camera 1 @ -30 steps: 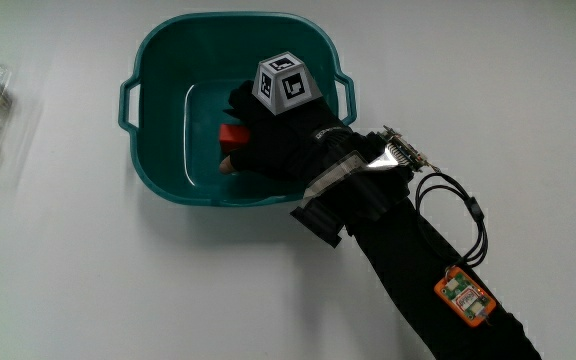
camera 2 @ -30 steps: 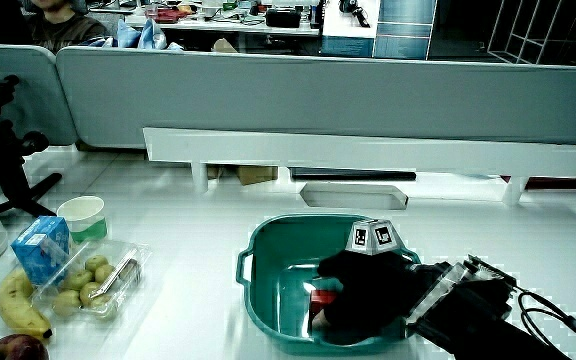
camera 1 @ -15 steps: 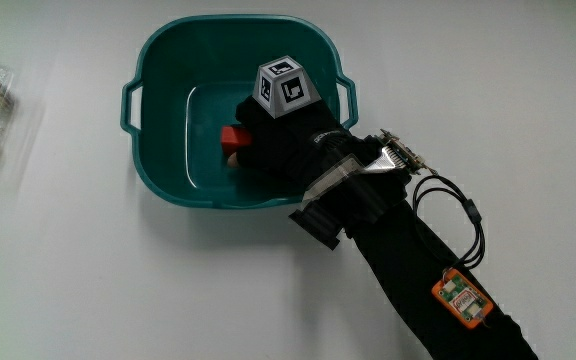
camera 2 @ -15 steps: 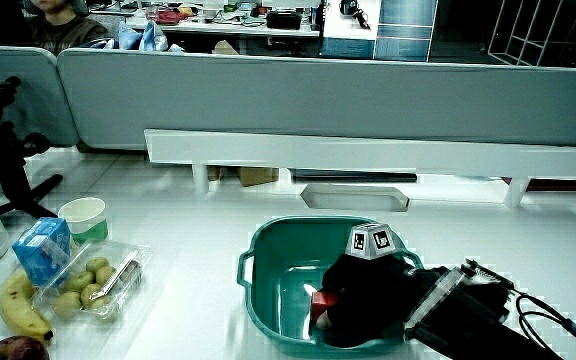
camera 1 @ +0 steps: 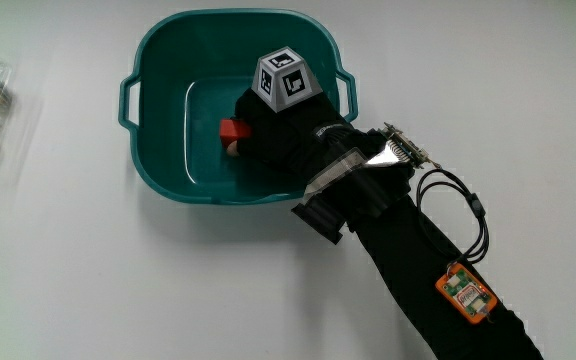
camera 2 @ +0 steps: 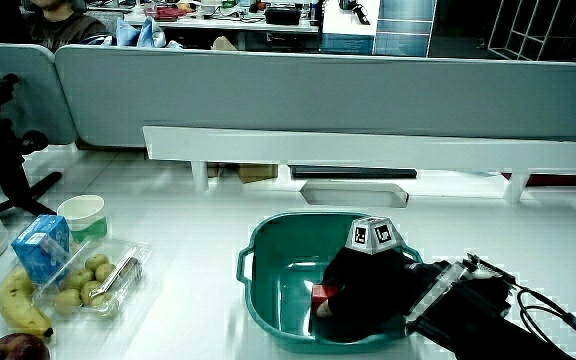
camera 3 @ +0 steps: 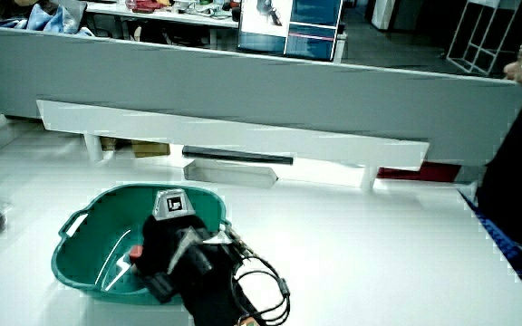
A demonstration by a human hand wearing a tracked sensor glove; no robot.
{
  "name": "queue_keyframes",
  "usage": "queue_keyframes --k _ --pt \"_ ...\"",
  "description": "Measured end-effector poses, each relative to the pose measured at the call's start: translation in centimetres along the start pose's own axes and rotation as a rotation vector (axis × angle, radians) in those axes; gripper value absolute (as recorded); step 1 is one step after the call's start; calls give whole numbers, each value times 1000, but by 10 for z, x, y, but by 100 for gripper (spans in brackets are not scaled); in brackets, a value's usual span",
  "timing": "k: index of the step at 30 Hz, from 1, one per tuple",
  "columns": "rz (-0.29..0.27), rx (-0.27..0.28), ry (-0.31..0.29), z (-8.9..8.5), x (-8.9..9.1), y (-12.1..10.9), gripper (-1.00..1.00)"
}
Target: Pick red block
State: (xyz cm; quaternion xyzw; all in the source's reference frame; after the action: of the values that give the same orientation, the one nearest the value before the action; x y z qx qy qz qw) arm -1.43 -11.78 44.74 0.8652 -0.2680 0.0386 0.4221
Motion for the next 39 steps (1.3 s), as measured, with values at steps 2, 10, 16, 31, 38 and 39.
queue_keyframes --k 2,10,16,31,38,39 --pt "-8 -9 4 -2 1 1 57" --pt "-6 0 -5 -4 -1 2 74" --pt "-25 22 -18 -4 2 5 87" --pt "32 96 -41 12 -5 -9 100" --pt "83 145 -59 25 -17 -31 100" --pt "89 149 -73 27 -19 -34 100"
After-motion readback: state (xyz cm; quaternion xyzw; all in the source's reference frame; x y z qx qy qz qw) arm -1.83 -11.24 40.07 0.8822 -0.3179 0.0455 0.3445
